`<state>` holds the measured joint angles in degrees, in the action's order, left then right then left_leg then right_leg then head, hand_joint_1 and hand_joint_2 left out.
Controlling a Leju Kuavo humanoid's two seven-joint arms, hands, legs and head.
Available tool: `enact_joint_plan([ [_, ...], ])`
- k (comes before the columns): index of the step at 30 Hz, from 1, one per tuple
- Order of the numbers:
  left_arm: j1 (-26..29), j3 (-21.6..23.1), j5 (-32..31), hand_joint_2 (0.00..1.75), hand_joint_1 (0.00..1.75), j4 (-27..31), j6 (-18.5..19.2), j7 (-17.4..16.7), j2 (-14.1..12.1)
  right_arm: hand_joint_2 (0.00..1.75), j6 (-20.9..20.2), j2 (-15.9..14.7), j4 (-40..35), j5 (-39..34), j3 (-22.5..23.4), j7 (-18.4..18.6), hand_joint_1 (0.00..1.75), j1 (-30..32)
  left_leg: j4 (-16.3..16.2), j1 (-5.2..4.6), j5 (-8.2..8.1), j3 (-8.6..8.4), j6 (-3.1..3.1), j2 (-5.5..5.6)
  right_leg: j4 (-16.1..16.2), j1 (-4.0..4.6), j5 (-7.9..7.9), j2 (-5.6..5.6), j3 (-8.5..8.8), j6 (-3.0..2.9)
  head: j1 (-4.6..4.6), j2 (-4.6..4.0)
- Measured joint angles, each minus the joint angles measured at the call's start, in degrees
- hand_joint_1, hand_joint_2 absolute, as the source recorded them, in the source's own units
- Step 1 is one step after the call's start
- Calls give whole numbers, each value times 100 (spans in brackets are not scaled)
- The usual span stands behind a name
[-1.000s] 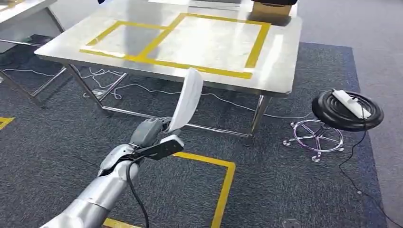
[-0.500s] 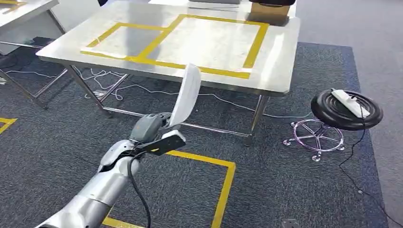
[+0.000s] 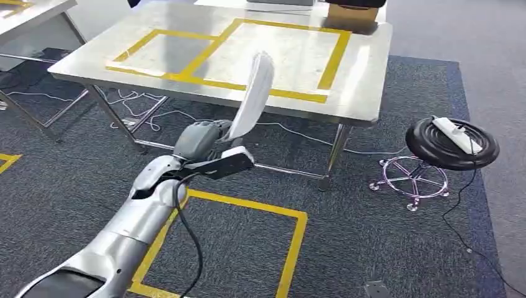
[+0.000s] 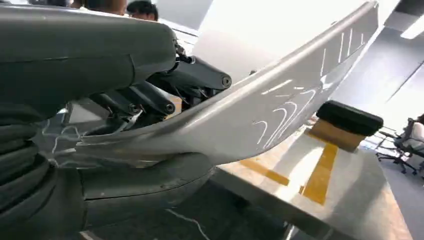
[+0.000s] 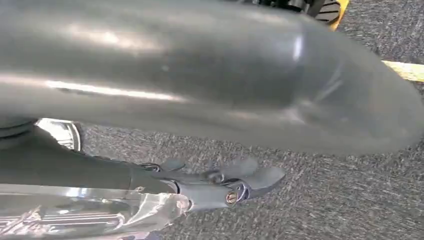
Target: Take the parts from the cabinet and place them on the table.
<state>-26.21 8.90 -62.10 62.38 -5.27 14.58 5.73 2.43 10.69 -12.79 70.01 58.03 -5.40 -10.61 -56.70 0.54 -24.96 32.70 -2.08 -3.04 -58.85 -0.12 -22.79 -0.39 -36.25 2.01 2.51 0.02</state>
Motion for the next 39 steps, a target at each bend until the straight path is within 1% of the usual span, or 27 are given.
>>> enact_joint_plan([
  [2,-325,55,-168,175,175,-164,28,-103,-42,0,-11,2,0,31,-46,31,0,-36,0,0,6,2,8,0,0,0,1,-1,0,1,-2,0],
  [5,-667,96,-266,175,175,-382,50,-159,-83,0,-13,20,0,37,-85,46,0,-65,0,-1,7,2,8,0,0,-1,6,-1,1,-1,-2,0],
  [8,-795,148,-279,175,175,-507,33,-164,-107,0,-13,30,0,39,-92,50,0,-72,0,-1,7,1,8,0,0,-1,6,-1,0,-1,-2,0],
  [10,-863,173,-393,175,175,-584,22,-223,-118,0,-24,31,0,48,-100,50,0,-75,0,-1,7,2,8,0,0,-1,6,-1,-2,-1,-2,0],
  [14,-1256,214,-894,175,175,-975,-46,-533,-149,0,-33,44,0,87,-140,90,0,-111,0,-1,9,6,6,0,0,-1,7,0,-5,-2,0,0],
  [17,-1496,218,-1058,175,175,-1224,-46,-599,-162,0,-33,59,0,96,-162,105,0,-130,0,-1,12,6,4,0,0,0,7,0,-5,-2,0,0],
  [21,-1722,301,-1313,175,175,-1542,-59,-773,-168,0,-42,70,0,100,-188,120,0,-145,0,-1,12,6,4,0,0,0,9,0,-5,-1,0,0],
  [24,-1826,310,-1342,175,175,-1771,-85,-789,-168,0,-41,79,0,101,-190,125,0,-147,0,-1,12,6,4,0,0,-1,9,0,-5,-1,0,0],
  [30,-1878,310,-1342,175,175,-2004,-133,-780,-159,0,-41,79,0,98,-190,131,0,-148,0,-2,12,7,5,0,2,-1,9,0,-5,-1,0,0],
  [39,-1875,288,-1302,175,175,-2107,-149,-745,-114,0,-28,79,0,98,-188,136,0,-145,0,-2,11,8,5,0,3,-1,9,0,-5,-1,-2,0],
])
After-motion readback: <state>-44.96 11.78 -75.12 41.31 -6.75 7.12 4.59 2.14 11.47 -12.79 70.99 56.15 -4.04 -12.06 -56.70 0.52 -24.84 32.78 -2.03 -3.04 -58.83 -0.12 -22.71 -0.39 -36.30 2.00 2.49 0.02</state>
